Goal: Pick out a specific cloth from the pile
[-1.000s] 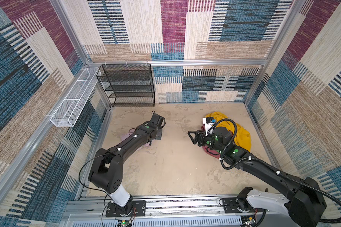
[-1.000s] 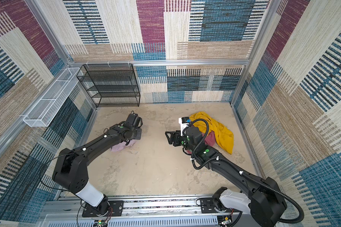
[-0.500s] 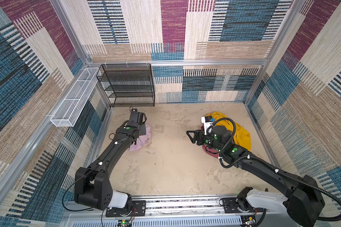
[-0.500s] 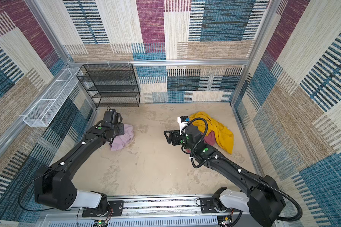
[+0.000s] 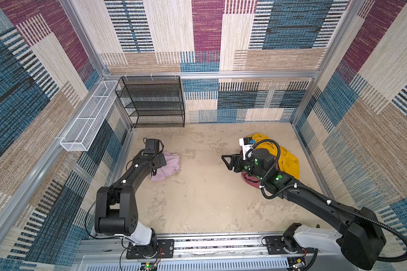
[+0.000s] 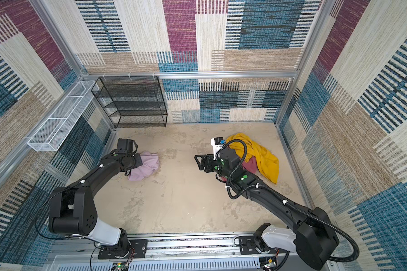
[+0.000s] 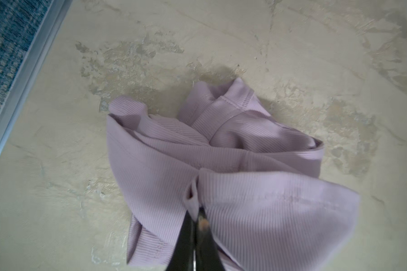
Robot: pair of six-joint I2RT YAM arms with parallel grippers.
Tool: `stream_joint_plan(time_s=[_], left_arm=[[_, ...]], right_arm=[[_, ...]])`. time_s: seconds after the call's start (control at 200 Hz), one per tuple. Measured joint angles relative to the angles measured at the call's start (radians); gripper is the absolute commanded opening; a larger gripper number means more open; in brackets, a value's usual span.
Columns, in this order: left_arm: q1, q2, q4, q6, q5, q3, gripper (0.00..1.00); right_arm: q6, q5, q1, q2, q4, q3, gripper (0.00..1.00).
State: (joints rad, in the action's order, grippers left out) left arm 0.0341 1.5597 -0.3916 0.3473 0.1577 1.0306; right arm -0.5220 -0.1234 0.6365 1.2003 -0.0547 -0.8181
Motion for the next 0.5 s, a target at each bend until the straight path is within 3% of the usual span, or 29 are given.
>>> stream_joint_plan(time_s=[0.426,0.501], left_arm=[[-0.025,0.053,0.048,0.002,-0.032,-0.034,0.00],[-0.025,0.035,0.048,0.002,-0.035,-0.034,0.17]], right_arm=[[0.000,0.003,0.000,0.017,0.006,-0.005,0.76],[0.000,0.004,0.000,0.017,0.007,-0.006,0.78]])
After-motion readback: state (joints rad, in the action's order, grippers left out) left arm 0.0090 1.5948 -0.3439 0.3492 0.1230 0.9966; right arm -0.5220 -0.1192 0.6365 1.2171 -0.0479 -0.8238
